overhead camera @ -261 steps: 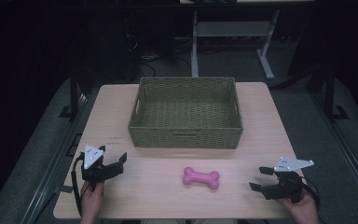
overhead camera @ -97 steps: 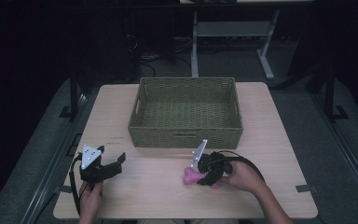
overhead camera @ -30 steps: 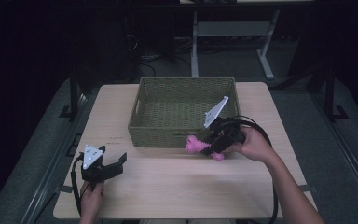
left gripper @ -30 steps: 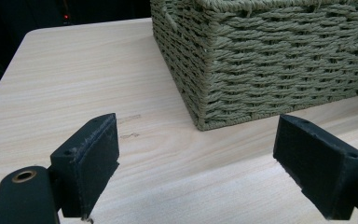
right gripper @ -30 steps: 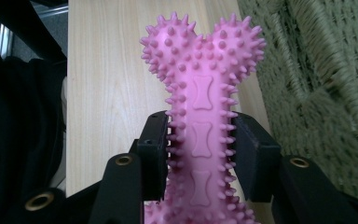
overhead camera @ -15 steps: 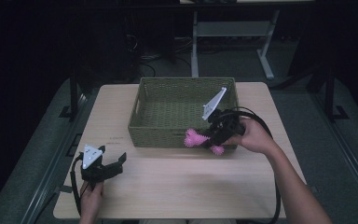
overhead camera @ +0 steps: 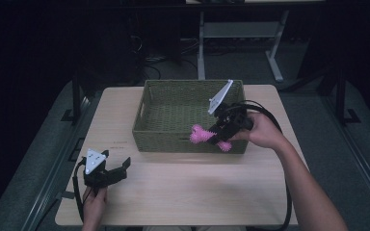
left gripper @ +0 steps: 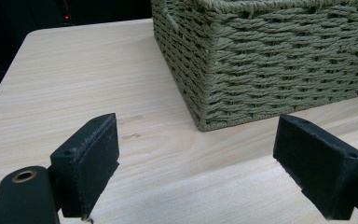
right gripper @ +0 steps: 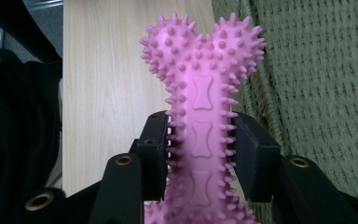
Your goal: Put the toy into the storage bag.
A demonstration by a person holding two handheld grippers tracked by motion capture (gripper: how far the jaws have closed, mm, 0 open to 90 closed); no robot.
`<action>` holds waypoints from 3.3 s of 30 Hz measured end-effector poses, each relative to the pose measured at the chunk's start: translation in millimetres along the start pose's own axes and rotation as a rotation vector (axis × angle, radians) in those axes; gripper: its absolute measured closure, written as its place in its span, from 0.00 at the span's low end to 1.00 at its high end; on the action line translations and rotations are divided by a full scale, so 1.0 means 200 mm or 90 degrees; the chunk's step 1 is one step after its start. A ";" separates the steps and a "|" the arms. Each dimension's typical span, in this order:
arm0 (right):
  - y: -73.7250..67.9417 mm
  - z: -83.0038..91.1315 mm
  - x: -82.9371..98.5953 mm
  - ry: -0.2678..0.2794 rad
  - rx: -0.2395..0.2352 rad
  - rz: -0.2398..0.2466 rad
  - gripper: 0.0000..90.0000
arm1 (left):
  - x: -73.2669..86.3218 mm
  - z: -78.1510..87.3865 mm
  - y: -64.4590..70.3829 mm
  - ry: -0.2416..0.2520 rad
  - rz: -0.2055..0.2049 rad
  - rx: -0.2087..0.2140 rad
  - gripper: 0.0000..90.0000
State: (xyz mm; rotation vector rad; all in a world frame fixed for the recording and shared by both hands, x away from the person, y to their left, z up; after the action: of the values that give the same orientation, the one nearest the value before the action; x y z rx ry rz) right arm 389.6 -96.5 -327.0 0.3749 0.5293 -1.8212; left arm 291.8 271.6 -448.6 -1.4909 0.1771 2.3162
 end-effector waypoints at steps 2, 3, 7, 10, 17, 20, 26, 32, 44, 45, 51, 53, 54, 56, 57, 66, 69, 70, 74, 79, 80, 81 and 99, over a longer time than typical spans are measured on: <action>0.01 0.01 -0.01 0.008 -0.005 0.002 0.64 | 0.00 0.00 0.00 -0.001 0.001 0.000 0.15; 0.01 0.01 -0.01 0.008 -0.005 0.002 0.64 | 0.00 0.00 0.00 -0.001 0.001 0.000 0.15; 0.04 0.03 -0.03 -0.002 0.004 -0.005 0.64 | 0.00 0.00 0.00 0.001 -0.001 0.001 0.15; 0.07 0.05 -0.05 0.006 0.000 -0.011 0.64 | 0.00 0.00 0.00 0.002 0.002 -0.001 0.15; 0.12 0.07 -0.07 0.005 0.010 -0.021 0.64 | 0.00 0.00 0.00 0.000 0.001 0.001 0.15; 0.15 0.07 -0.07 0.008 0.007 -0.030 0.64 | 0.00 0.00 0.00 0.001 0.001 0.001 0.15; 0.19 0.06 -0.09 0.004 0.006 -0.037 0.64 | 0.00 0.00 -0.01 0.004 0.003 -0.001 0.15; 0.22 0.05 -0.10 0.001 0.005 -0.045 0.64 | 0.00 0.00 0.00 0.002 -0.003 0.003 0.15; 0.30 0.03 -0.09 0.000 -0.002 -0.069 0.64 | 0.00 0.00 0.00 0.001 0.001 0.003 0.15; 0.31 0.02 -0.09 0.000 -0.004 -0.070 0.64 | 0.00 0.00 0.00 0.002 0.001 0.002 0.15; 0.33 0.00 -0.10 -0.004 -0.009 -0.072 0.64 | 0.00 -0.01 0.01 0.000 -0.001 0.004 0.15; 0.35 0.00 -0.10 -0.012 -0.004 -0.076 0.64 | 0.00 -0.01 0.01 0.000 -0.001 0.004 0.15; 0.35 0.01 -0.11 -0.009 -0.005 -0.076 0.64 | 0.00 -0.01 0.00 0.002 0.000 0.003 0.15; 0.36 0.01 -0.11 -0.009 -0.004 -0.078 0.64 | 0.00 0.00 0.00 0.001 0.002 0.003 0.15; 0.36 0.01 -0.11 -0.009 -0.004 -0.078 0.64 | 0.00 0.00 0.00 0.001 0.002 0.003 0.15; 0.40 -0.02 -0.12 -0.019 0.000 -0.087 0.64 | 0.00 0.00 0.00 0.002 -0.003 0.004 0.15; 0.41 -0.02 -0.12 -0.019 0.000 -0.087 0.64 | 0.00 0.00 0.01 0.000 -0.004 0.004 0.15; 0.42 -0.03 -0.12 -0.018 -0.003 -0.087 0.64 | 0.00 -0.01 0.01 -0.002 -0.003 0.004 0.15; 0.44 -0.05 -0.11 -0.022 -0.003 -0.098 0.64 | 0.00 -0.01 0.01 -0.002 -0.004 0.005 0.15; 0.46 -0.06 -0.11 -0.026 0.001 -0.105 0.64 | 0.00 -0.01 0.00 0.000 -0.001 0.004 0.15; 0.47 -0.07 -0.11 -0.026 0.000 -0.107 0.64 | 0.00 -0.01 0.00 0.002 -0.001 0.003 0.15; 0.47 -0.07 -0.11 -0.026 0.000 -0.107 0.64 | 0.00 -0.01 0.00 0.002 -0.001 0.003 0.15; 0.55 -0.15 -0.08 -0.039 0.000 -0.122 0.64 | 0.00 -0.01 0.01 -0.002 -0.004 0.006 0.15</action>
State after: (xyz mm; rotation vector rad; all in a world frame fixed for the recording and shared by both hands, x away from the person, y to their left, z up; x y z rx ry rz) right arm 498.6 -95.9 -363.1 0.2750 0.5373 -2.0107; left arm 293.1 269.8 -449.1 -1.4814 0.1819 2.3087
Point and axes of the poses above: each handheld gripper's, and its own axes: z roughly backward along the jaws, x roughly out of its underside, y roughly to its right, the point moved 3 cm from there along -z, roughly forward along the jaws, and after that the axes turned 6 degrees about -z, right-handed, at the moved point
